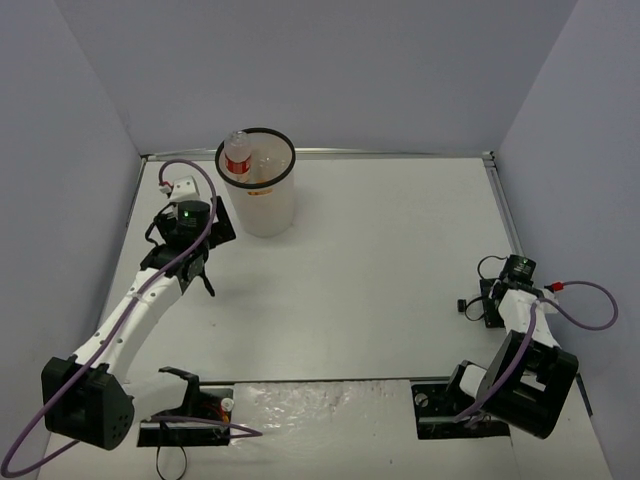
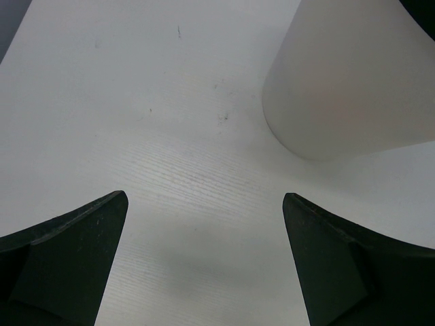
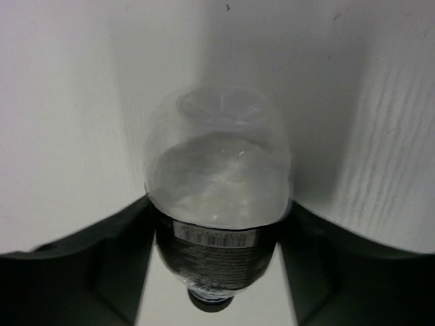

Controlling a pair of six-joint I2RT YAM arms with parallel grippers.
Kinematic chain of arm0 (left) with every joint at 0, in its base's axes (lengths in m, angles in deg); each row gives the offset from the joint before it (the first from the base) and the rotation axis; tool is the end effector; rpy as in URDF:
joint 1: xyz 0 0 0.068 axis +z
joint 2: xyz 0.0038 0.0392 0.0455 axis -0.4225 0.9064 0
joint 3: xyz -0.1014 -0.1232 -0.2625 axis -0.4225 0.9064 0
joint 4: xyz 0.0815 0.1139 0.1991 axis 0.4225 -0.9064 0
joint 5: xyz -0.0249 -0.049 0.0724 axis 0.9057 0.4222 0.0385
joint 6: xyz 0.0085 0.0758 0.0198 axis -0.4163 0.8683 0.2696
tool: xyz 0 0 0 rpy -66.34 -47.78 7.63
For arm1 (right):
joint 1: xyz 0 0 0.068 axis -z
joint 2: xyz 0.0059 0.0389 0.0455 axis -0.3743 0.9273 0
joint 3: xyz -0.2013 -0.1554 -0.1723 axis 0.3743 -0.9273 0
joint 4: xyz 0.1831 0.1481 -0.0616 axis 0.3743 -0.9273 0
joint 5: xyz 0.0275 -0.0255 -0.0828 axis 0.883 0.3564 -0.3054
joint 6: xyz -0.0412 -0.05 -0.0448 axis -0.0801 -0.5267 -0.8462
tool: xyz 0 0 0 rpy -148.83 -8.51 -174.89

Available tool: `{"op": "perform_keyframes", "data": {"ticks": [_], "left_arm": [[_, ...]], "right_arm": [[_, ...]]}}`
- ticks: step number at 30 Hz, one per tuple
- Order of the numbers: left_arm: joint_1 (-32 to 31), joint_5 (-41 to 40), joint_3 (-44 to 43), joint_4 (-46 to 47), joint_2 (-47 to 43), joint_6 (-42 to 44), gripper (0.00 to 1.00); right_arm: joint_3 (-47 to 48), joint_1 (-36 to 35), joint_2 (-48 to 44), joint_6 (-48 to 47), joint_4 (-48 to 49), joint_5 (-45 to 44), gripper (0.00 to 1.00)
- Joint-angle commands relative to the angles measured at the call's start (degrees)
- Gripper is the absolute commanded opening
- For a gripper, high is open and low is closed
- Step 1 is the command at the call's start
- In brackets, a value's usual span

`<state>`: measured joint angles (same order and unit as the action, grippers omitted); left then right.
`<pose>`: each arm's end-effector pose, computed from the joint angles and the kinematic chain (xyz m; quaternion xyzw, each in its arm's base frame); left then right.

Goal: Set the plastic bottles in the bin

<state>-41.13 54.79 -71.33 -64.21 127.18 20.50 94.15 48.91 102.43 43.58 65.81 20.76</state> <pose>0.2492 -0.0485 0.3333 -0.1706 0.8313 -0.0539 0.5262 0.1826 -0.1013 0.1878 0.6739 0.6540 0.0524 0.3396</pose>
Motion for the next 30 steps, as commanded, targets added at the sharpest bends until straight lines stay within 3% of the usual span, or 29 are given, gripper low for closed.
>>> {"op": "perform_keyframes", "data": {"ticks": [1, 4, 8, 14, 17, 21, 30], "left_arm": [[0.4, -1.2, -2.2, 2.0, -1.7, -0.6, 0.97], [0.4, -1.2, -2.0, 1.9, -2.4, -0.7, 0.97], [0.4, -1.0, -1.9, 1.8, -3.4, -1.0, 0.97], [0.4, -1.2, -1.3, 1.6, -5.9, -1.9, 0.97], [0.6, -3.4, -0.7, 1.2, -8.2, -2.2, 0.97], [1.2, -3.5, 0.6, 0.8, -11.0, -2.7, 0.97], [2.3, -3.6, 2.2, 1.2, -13.8, -3.1, 0.97]], "right_arm": [[-0.3, 0.3, -2.1, -2.6, 1.9, -3.5, 0.46], [0.7, -0.1, -7.3, -5.4, 1.9, -3.8, 0.33], [6.6, -2.6, -15.1, -10.0, 2.2, -4.5, 0.32], [18.6, -22.6, -15.6, -15.7, 13.5, -7.5, 0.25], [32.3, -43.7, -4.7, -25.5, 18.2, -15.9, 0.28], [51.7, -60.1, 15.6, -39.3, 20.9, -19.2, 0.28], [89.3, -67.1, 47.5, -44.5, 19.8, -3.7, 0.28]]}}
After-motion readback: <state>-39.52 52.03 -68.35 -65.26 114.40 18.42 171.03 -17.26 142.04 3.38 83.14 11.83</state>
